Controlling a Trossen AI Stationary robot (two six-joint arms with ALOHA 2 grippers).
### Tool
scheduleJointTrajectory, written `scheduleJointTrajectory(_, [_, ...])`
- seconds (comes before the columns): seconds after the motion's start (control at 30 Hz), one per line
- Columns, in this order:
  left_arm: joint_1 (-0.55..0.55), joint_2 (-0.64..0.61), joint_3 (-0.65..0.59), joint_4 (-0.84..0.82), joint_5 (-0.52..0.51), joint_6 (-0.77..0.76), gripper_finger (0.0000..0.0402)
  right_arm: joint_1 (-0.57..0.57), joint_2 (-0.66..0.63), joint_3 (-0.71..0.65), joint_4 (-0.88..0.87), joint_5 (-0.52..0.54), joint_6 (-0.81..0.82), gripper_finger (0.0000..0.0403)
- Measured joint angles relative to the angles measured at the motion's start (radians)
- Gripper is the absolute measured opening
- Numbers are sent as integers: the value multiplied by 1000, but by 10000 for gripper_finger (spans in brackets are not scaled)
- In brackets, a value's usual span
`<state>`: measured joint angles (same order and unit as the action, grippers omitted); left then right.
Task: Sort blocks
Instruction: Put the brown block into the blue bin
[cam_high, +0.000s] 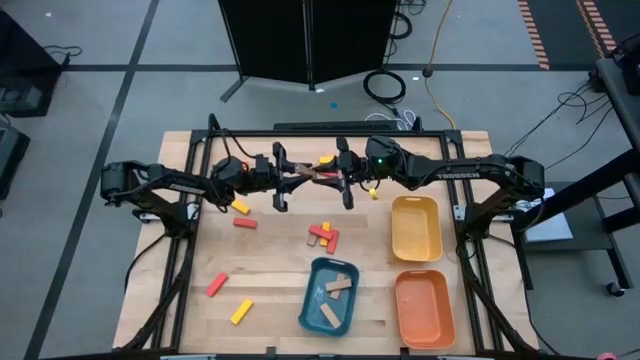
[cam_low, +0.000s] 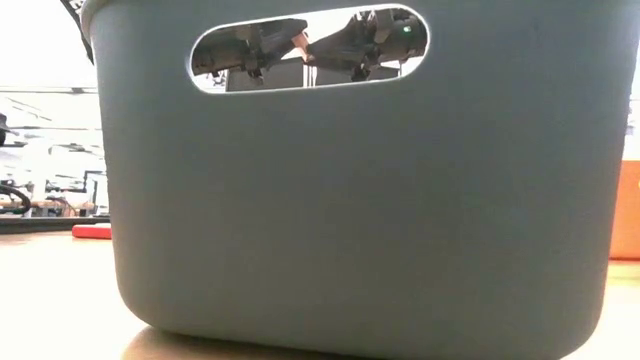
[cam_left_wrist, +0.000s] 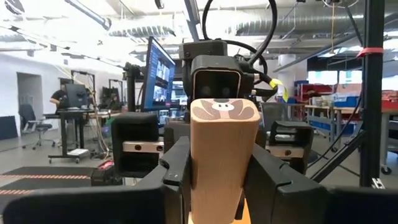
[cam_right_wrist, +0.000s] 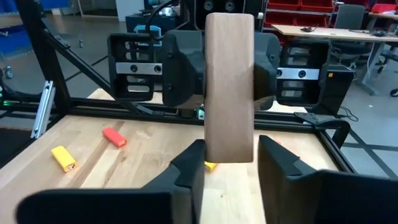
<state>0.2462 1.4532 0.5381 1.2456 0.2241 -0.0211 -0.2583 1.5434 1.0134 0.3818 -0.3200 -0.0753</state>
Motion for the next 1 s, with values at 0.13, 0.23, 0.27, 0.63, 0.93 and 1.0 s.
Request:
scheduleJointTrajectory(0.13, [0,-27,0,-49,3,-3,87,-20,-53,1,-71,5,0,110])
scheduleJointTrajectory(0.23, [0,-82,0,-136,8,-3,87,-33,-118,1,-174,9,3,125])
scheduleJointTrajectory(0.27, [0,-107,0,-180,8,-3,87,-36,-138,1,-209,9,9,128])
scheduleJointTrajectory(0.63, [-234,-264,2,-519,-243,0,87,18,-240,1,-401,4,73,128])
scheduleJointTrajectory(0.93, [-611,-110,134,-677,-724,-171,87,146,-241,1,-586,4,79,128])
scheduleJointTrajectory(1.0, [-671,-43,202,-740,-799,-231,87,187,-241,1,-627,4,89,128])
